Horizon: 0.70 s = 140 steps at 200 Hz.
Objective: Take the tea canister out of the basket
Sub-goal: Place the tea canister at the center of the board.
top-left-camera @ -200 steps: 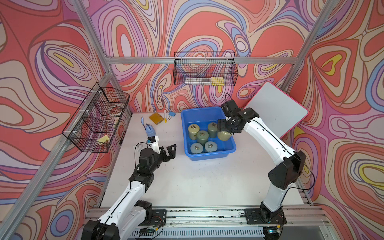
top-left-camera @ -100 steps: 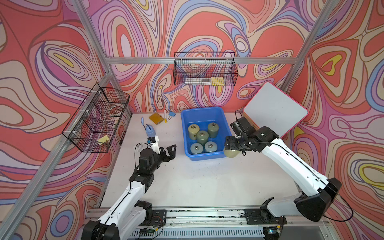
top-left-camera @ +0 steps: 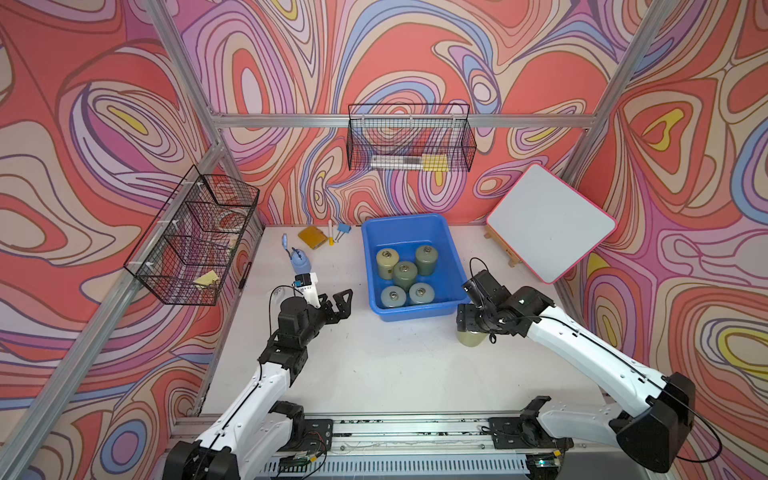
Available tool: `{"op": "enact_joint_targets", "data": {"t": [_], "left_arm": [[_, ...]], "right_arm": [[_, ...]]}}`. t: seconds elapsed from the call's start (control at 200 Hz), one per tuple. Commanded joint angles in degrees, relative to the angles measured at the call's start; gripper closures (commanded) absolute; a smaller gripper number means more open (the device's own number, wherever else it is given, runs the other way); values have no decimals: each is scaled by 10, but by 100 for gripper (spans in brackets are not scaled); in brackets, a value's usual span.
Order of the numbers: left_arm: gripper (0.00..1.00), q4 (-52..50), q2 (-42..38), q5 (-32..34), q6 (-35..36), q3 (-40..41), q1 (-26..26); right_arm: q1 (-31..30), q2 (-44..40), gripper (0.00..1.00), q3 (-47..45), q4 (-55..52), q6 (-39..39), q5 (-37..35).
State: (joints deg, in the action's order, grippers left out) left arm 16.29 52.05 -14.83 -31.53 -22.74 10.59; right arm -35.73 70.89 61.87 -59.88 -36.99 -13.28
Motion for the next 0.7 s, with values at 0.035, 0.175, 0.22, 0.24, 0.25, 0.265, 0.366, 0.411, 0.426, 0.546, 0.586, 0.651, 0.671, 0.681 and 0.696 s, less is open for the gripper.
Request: {"op": "enact_joint_targets", "data": {"t": [0.035,0.175,0.22,0.24,0.25,0.265,0.366,0.411,0.426,0.546,0.586,0.651,0.671,0.681,0.696], "left_arm": [[1,15,-7,1,1,9,3],[1,15,-6,3,1,10,3],[1,15,-5,3,1,10,3],[1,15,-5,3,1,10,2],[1,15,-5,2,1,10,3],[1,15,-4,2,1,10,3],[1,15,-4,1,1,9,3],[1,15,-4,1,1,9,3],[1,15,-4,1,1,9,3],[1,14,-6,2,2,9,3],[1,14,-5,2,2,9,3],[1,14,-5,2,2,9,3],[1,14,-5,2,2,9,3],[1,15,-5,2,2,9,3],[1,15,-5,2,2,8,3]], "right_arm": [[-4,-9,40,-23,91,-8,-31],[-4,3,40,-48,134,-8,-21],[-4,8,40,-55,145,-7,-17],[-4,10,40,-57,151,-7,-17],[-4,12,40,-58,154,-6,-17],[-4,14,40,-60,157,-6,-16],[-5,30,40,-65,168,-4,-17],[-5,36,40,-68,174,-3,-17],[-5,39,40,-69,176,-2,-16],[-6,50,40,-78,192,-2,-14],[-6,55,40,-81,196,-2,-14],[-7,62,40,-84,205,-3,-13],[-7,64,40,-85,207,-2,-12],[-7,66,40,-85,208,-2,-11],[-7,68,40,-86,210,-2,-10]]}}
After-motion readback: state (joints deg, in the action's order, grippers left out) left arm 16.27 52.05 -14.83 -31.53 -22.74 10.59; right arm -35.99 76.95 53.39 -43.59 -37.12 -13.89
